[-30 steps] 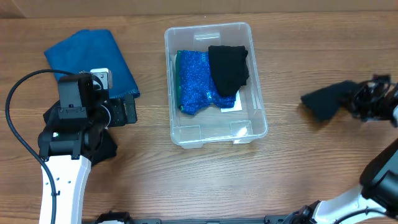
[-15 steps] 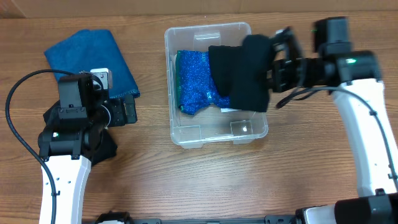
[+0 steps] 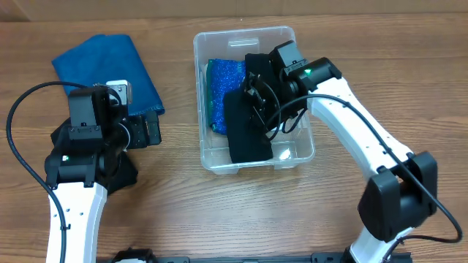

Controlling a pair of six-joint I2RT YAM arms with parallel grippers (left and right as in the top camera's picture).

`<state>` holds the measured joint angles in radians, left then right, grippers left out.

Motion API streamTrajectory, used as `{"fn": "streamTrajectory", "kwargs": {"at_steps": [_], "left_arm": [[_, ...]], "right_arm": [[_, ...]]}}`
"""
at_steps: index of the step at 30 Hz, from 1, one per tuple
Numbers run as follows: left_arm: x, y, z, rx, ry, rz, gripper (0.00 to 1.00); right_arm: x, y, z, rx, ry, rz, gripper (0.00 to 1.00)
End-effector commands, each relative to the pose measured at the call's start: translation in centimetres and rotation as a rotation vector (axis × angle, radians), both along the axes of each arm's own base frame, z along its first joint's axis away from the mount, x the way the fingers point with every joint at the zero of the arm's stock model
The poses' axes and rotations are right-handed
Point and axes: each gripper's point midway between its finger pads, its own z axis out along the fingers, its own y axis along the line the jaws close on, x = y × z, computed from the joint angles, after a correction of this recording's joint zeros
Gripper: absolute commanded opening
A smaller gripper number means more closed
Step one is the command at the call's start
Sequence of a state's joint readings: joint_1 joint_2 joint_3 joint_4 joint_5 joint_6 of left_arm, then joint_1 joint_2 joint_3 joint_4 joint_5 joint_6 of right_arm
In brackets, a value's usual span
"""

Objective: Pack container
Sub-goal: 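Lower the black cloth into the bin's front left and release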

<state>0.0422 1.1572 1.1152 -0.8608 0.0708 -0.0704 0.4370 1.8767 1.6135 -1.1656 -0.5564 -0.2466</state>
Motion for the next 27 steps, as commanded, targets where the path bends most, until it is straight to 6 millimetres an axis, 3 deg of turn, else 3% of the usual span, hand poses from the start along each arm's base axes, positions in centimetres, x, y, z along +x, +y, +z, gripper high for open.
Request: {"fn": "streamTrajectory", "kwargs": {"at_steps": [1,7,10,15,20,22,23,25,27], "left_arm": [[0.4,0.5,0.9,0.024,-0.026,-0.002,1.0],[0.4,0.5,0.9,0.024,-0.026,-0.002,1.0],[0.4,0.5,0.9,0.024,-0.025,-0.002,1.0],[0.4,0.5,0.9,0.023,-0.025,-0.002,1.0],[0.3,0.5,0.9,0.024,-0.024,-0.002,1.0],[0.3,0.5,0.9,0.024,-0.024,-0.002,1.0],[0.3,0.5,0.9,0.024,-0.024,-0.002,1.0],[0.3,0.5,0.9,0.024,-0.024,-0.002,1.0],[0.3,0.5,0.9,0.024,-0.024,-0.002,1.0]], "right_arm": [[-1.7,2.2,-0.1,0.063,0.042,0.044,0.04],[-3.1,3.9,-2.4,0.055,0.062,0.052,0.04],[-1.9,3.7,-3.7,0.018,0.017,0.002,0.04],[-1.0,4.0,-3.9,0.021,-0.007,-0.022,0.05],[-1.8,4.3,-5.3,-0.007,0.048,-0.026,0.29],[-2.6,4.4,-5.7,-0.026,0.072,-0.012,0.47],[-2.7,4.4,-5.8,-0.034,0.067,-0.01,0.51],[-1.9,3.8,-6.1,-0.081,0.031,-0.031,0.65],[-0.2,2.3,-6.2,-0.17,-0.02,-0.118,0.71]]}}
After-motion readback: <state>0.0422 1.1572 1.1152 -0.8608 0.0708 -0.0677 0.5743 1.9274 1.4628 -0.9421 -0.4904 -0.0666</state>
